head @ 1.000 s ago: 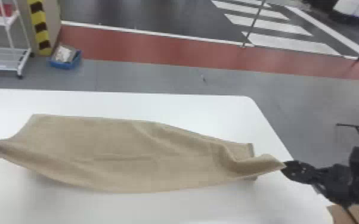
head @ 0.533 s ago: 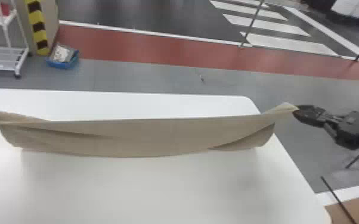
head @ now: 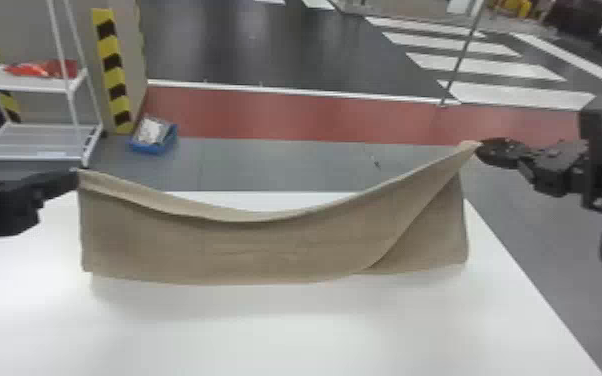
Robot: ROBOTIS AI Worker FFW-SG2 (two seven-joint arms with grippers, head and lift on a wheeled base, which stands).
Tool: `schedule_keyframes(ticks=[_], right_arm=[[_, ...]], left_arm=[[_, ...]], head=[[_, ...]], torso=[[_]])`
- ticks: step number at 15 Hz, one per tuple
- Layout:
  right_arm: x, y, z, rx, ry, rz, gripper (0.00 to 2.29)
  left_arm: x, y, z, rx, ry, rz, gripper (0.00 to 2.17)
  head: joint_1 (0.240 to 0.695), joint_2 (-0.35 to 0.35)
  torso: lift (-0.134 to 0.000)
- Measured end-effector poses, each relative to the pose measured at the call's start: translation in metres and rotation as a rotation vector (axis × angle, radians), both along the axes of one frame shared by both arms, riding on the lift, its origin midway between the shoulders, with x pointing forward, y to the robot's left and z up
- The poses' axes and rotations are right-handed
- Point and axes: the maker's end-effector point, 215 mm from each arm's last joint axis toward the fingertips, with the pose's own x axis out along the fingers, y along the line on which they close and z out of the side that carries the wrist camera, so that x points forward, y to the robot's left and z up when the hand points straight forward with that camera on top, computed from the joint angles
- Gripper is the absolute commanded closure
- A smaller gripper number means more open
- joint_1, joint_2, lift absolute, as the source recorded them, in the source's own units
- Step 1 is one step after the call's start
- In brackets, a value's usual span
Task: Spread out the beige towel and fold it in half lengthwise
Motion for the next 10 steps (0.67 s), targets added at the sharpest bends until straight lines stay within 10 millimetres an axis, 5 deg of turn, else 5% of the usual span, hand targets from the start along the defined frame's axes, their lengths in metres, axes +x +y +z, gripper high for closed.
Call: schedule_keyframes(ticks=[2, 5, 7, 10], right_arm=[[0.023, 0.002, 0.020, -0.001, -0.052, -0.004, 1.65], [0.049, 0.002, 0.067, -0.022, -0.199, 0.009, 1.65], [0.053, -0.003, 0.084, -0.010, -0.232, 0.016, 1.65], [0.021, -0.007, 0.037, -0.015, -0.145, 0.064, 1.65]], left_arm=[[0.031, 0.003, 0.013, -0.017, -0.026, 0.014, 1.83], [0.077, 0.011, 0.059, -0.104, -0.150, 0.043, 1.83], [0.088, 0.012, 0.078, -0.138, -0.188, 0.046, 1.83], [0.066, 0.005, 0.076, -0.163, -0.188, 0.007, 1.83]], head=[[0.522, -0.177], [0.437, -0.158], [0.400, -0.156], [0.425, -0.171]], torso=[[-0.124], [-0.124], [-0.124], [-0.124]])
